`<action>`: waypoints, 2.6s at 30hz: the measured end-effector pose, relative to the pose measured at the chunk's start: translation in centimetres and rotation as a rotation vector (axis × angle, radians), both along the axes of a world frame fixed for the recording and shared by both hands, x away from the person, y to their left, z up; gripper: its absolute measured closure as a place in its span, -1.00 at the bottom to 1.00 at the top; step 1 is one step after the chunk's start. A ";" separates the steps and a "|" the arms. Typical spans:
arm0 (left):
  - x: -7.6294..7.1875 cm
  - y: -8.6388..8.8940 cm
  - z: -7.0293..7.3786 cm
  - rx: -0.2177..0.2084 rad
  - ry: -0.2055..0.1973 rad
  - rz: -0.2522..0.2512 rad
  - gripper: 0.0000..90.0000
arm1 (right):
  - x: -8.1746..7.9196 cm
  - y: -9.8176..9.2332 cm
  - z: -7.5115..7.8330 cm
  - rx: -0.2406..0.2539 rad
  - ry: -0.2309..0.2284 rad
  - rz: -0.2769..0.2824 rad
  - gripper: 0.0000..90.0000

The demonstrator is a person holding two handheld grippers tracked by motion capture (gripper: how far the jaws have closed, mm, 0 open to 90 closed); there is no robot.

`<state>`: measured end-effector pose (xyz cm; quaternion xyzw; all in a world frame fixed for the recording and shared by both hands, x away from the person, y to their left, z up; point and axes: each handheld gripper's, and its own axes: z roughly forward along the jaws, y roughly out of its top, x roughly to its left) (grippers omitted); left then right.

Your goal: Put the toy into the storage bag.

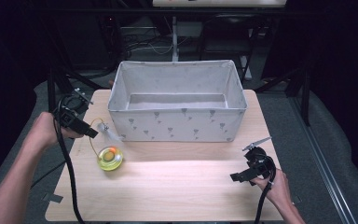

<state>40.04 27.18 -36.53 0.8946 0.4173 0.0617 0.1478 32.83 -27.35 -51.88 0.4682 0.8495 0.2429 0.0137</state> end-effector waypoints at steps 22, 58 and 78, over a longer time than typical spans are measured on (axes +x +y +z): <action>-0.6 -0.9 0.1 0.063 0.008 0.001 0.96 | 0.1 0.1 0.1 0.011 -0.006 0.008 -0.93; -1.7 -0.9 6.2 0.088 -0.072 -0.043 0.96 | 0.3 0.3 -0.1 -0.011 0.010 0.032 -0.93; -2.2 -1.8 9.5 0.120 -0.102 -0.061 0.96 | 0.3 0.3 -0.1 -0.004 0.002 0.031 -0.92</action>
